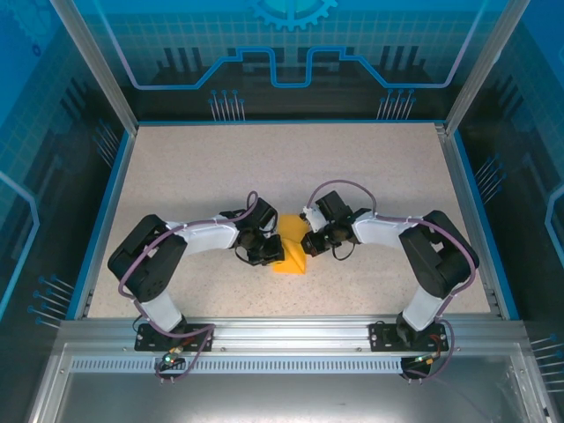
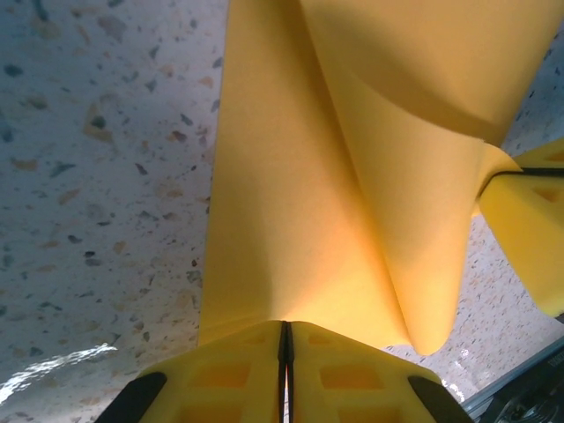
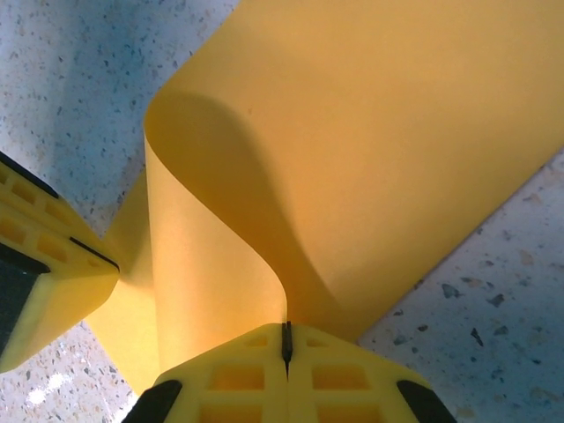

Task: Fold a paper plane with a square sheet of paper (pick it up from the middle)
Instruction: Fold the triangle a second time at the center of the table.

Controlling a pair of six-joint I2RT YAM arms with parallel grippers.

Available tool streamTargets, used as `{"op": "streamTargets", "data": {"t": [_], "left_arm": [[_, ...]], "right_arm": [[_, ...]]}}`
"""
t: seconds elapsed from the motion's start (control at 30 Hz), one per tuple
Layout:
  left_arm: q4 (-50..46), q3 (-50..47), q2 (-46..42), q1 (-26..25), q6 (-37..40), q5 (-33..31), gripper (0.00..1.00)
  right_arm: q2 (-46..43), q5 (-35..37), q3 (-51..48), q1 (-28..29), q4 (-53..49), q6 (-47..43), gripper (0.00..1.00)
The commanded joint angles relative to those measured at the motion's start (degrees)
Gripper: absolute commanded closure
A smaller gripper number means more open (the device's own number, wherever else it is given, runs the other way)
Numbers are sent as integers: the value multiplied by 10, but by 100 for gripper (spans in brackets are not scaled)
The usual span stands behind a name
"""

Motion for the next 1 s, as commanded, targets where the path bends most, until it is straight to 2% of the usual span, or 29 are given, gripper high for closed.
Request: {"op": "streamTargets", "data": {"t": [0.0,0.63,0.97], "left_arm": [[-15,-6,9,-6,7,-9,89],[-24,2,9,-9,11,-15,88],[-23,4,9,-12,12,-15,88]], "right_arm": [[9,7,26,-10,-12,-12,97],[-1,1,21,-7,-28,-15,96],[7,25,37,2,-53,-18,95]]}}
